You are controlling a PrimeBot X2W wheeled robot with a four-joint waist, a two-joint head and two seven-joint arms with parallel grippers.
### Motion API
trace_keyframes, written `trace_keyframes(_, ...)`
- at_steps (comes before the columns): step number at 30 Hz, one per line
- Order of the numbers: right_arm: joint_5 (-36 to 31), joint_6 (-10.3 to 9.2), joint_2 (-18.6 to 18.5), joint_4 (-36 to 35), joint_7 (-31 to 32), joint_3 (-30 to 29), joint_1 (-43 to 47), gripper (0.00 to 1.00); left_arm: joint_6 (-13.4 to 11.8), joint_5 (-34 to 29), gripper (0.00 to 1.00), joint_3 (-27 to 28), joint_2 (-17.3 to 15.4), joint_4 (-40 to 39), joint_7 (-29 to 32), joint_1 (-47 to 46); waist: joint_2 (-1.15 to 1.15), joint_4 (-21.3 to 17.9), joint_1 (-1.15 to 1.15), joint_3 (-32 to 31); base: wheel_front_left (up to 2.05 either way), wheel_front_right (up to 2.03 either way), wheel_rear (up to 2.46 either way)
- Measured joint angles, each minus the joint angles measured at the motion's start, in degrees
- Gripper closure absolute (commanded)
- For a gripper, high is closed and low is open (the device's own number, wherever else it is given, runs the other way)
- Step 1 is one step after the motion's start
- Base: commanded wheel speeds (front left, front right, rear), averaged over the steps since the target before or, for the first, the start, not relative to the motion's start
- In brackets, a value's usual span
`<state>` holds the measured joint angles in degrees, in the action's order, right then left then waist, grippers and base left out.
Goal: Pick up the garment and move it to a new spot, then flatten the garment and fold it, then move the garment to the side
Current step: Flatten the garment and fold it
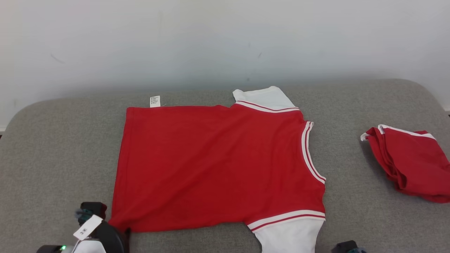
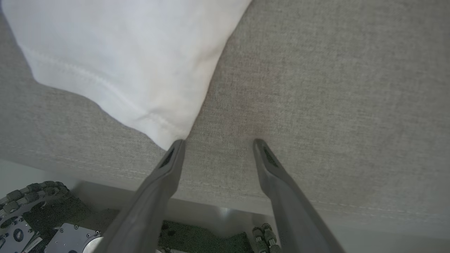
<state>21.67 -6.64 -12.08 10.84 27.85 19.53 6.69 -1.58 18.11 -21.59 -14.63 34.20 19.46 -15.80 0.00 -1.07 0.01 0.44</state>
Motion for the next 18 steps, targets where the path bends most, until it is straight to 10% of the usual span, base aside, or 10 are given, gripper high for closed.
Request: trace_keyframes(18, -3.31, -0.49, 2.82, 0.02, 0.81, 0.59, -1.48, 0.02, 1.13, -0.89, 0.00, -1.81, 1.99, 3.27, -1.26, -4.77, -0.01, 1.36, -0.01, 2.29, 0.00, 0.00, 0.00)
